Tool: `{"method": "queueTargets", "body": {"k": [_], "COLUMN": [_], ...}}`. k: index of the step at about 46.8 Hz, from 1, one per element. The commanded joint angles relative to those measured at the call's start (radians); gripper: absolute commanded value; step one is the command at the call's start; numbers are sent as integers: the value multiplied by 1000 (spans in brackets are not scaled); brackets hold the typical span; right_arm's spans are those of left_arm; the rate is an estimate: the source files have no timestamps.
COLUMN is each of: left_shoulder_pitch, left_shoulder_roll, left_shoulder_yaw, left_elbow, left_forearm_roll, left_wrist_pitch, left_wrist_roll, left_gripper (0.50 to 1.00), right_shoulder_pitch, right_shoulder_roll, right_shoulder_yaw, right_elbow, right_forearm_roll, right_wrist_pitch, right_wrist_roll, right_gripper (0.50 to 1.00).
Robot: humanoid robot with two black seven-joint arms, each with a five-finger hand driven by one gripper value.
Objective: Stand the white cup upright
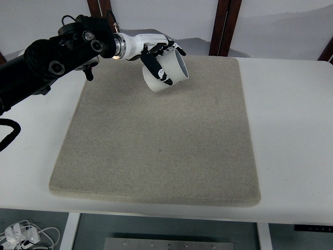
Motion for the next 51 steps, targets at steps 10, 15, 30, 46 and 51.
{"method": "queueTargets", "body": {"k": [10,15,30,46,51], "left_shoulder_pitch": [143,200,346,433,442], "left_shoulder_roll": [39,39,37,37,31], "left_shoulder_yaw": [-194,-252,-367,-455,-455], "left_elbow": [0,0,4,66,102], "left_forearm_roll": [-23,-23,-23,-23,-23], "left_wrist_pitch": [-33,-42,-41,-41,-38], "left_wrist_roll": [-124,-187,-354,-542,-625], "left_gripper": [500,500,500,500,500], "right_shoulder_pitch": [0,0,0,0,0], "right_shoulder_roll": [0,0,0,0,0], "right_shoulder_yaw": [0,0,0,0,0], "right_elbow": [0,0,0,0,0], "right_forearm_roll": [0,0,0,0,0], "right_wrist_pitch": [0,0,0,0,0], "right_wrist_roll": [0,0,0,0,0], "right_gripper": [952,952,952,952,952]}}
